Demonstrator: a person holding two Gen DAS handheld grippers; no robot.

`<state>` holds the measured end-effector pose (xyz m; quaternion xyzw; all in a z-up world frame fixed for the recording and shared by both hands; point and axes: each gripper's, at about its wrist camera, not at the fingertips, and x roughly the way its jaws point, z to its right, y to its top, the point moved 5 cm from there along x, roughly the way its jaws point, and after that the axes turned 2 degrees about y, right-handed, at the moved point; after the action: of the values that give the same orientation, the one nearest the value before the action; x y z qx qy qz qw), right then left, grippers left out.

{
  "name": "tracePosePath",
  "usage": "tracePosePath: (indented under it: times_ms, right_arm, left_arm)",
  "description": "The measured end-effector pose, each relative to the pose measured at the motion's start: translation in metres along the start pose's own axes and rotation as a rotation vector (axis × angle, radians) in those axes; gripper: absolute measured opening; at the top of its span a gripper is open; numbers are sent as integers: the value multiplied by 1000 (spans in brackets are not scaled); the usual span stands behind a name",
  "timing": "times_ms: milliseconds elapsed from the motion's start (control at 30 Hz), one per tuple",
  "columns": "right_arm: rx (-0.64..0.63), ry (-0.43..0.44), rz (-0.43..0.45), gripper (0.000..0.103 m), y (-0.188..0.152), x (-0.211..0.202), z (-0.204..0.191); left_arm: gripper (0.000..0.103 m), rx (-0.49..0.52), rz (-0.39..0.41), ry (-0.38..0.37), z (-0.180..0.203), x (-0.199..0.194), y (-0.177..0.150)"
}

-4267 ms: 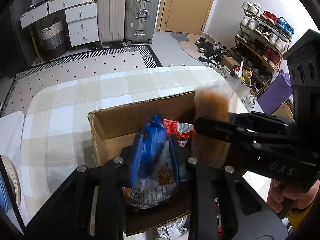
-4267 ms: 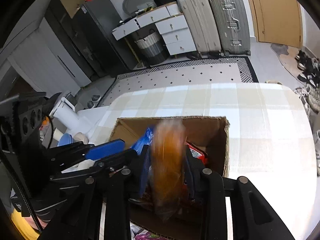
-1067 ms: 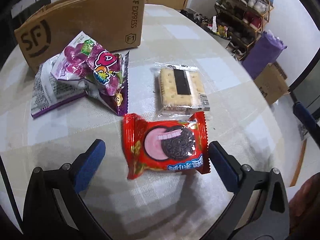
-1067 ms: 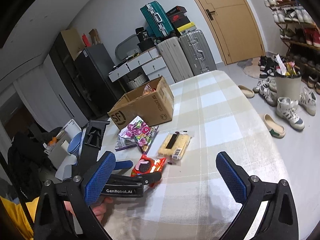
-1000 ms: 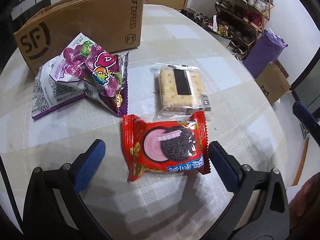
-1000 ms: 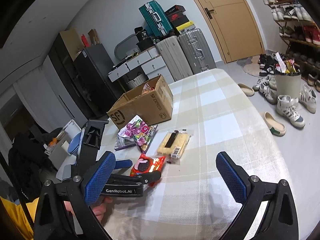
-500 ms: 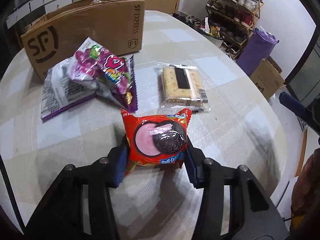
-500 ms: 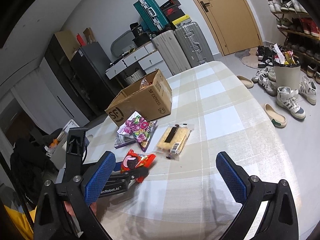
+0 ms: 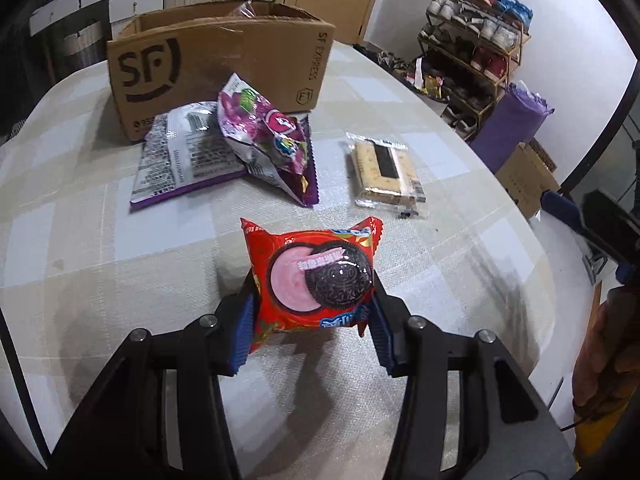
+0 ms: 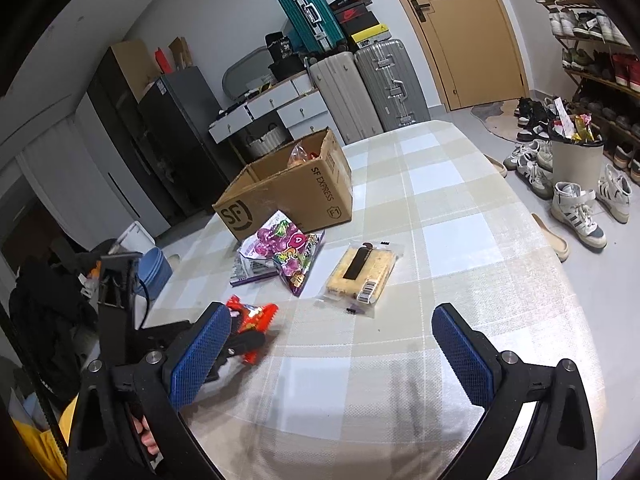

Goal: Organize snacks
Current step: 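Grasp the red Oreo cookie pack with the left tool while the right tool grasps the cracker pack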

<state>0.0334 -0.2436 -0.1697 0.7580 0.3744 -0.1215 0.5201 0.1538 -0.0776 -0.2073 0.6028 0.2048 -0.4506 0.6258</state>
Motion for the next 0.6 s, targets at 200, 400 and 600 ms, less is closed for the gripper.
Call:
tracePosePath:
  times_ms: [200,400,600]
  right_arm:
    - [-79,-120,-56,102,8,35,-1]
    - [-125,-205,-166,102,20,103,9]
    - [-87,-233,-250,97,23,148,12]
  left_arm:
    - [46,-45,37,-8,-21,-24,-6]
    - [46,-101,72,0,-47,-45,-11]
    - [46,-158,84,9,-71,-59,-17]
